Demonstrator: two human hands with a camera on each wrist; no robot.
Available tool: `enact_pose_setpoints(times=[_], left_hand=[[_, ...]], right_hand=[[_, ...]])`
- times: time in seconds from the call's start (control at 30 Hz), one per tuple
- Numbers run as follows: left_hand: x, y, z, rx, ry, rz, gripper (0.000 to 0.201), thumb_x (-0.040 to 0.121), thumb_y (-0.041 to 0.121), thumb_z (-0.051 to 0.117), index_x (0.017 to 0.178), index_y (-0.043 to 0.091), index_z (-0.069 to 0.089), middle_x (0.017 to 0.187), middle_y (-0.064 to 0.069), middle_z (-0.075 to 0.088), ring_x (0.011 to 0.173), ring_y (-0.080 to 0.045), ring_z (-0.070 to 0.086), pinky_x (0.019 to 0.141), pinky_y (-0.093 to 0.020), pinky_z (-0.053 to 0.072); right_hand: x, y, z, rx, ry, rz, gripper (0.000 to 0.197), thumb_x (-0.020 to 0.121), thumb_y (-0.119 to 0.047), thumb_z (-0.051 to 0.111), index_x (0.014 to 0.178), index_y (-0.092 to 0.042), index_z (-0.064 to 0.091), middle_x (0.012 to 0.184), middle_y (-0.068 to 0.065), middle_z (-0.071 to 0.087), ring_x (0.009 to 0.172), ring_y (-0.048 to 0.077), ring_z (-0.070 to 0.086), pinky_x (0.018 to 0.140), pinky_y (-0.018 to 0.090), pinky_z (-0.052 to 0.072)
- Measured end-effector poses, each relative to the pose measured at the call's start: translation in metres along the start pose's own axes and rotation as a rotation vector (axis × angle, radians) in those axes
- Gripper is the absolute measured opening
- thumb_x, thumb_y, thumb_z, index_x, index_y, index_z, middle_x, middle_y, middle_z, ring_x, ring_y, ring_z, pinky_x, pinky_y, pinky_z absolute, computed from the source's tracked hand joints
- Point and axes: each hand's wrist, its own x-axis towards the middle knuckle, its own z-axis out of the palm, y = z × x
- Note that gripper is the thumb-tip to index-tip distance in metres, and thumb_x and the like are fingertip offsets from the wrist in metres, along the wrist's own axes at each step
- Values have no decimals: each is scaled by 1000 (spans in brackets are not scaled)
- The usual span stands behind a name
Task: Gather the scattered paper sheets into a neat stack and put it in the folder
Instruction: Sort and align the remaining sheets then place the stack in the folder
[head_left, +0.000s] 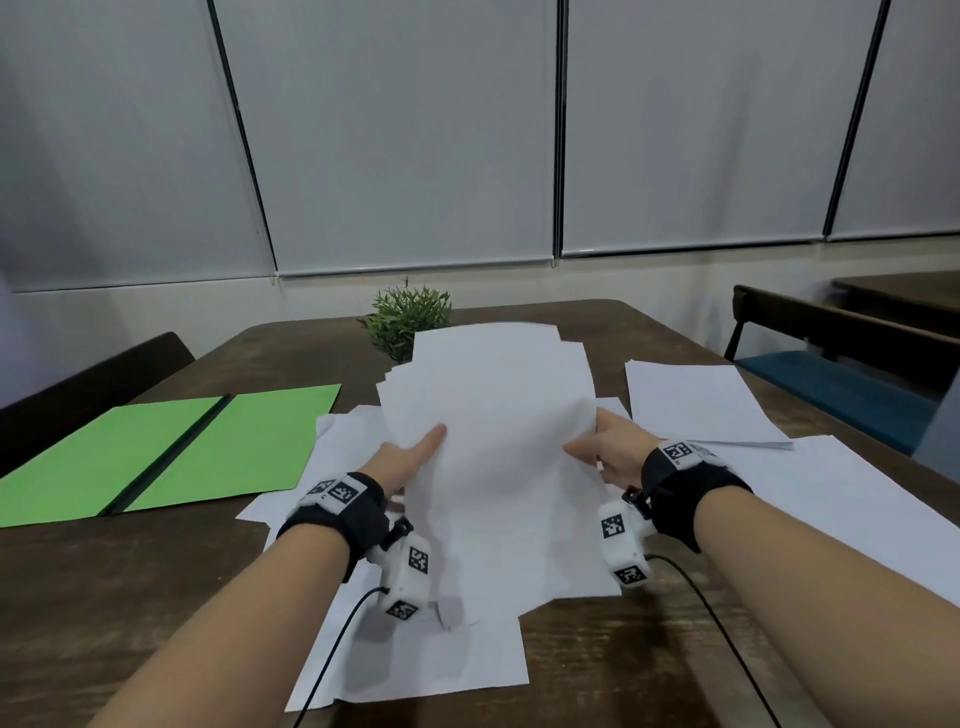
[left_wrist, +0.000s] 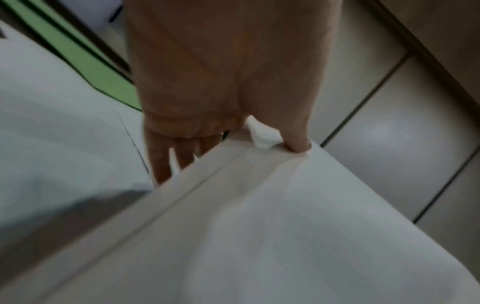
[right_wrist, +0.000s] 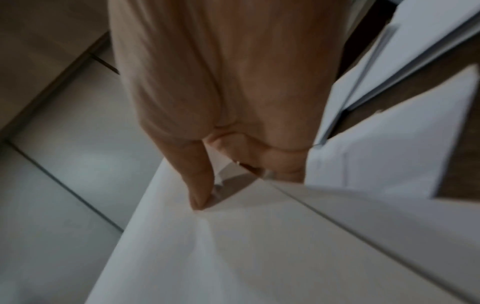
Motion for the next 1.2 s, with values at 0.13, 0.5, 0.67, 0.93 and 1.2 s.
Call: enact_pose_setpoints(times=[0.13,0.5,0.67,0.93,1.2], left_hand=[[-5,33,-16,-178,139,370,80,59,54,82,124,16,55,117,0,67,107,-19,64,99,-46,48],[-24,106,-51,-218,60,653,70,75,-4,75,132,15,38,122,-3,60,110,-15,62,93,-33,50],[-21,98,-42,-151,199,690,48,87,7,64,128,20,42,119,2,61,110,-14,61,99,-38,48],[-25,101,-31,-130,376,853,70,88,25,67,142,11,26,135,8,47,119,0,49,100,-8,37],[-10,41,-27,-182,383,735,51,87,21,68,130,15,41,114,9,62,95,14,59,85,-10,43]], right_hand=[[7,-30,9,61,143,-173,37,85,10,56,108,-19,57,102,5,69,90,22,69,59,24,51],[21,-76,18,211,263,-307,40,73,2,77,107,-11,62,104,11,71,93,27,69,81,41,56],[24,-75,29,135,285,-351,35,74,9,73,103,-8,64,92,7,70,91,28,66,90,43,52],[21,-94,46,217,254,-391,57,78,-1,69,126,-15,41,109,4,64,96,18,64,82,33,53],[29,-46,60,107,235,-223,35,82,2,68,115,-6,59,108,13,69,101,31,67,96,47,51]])
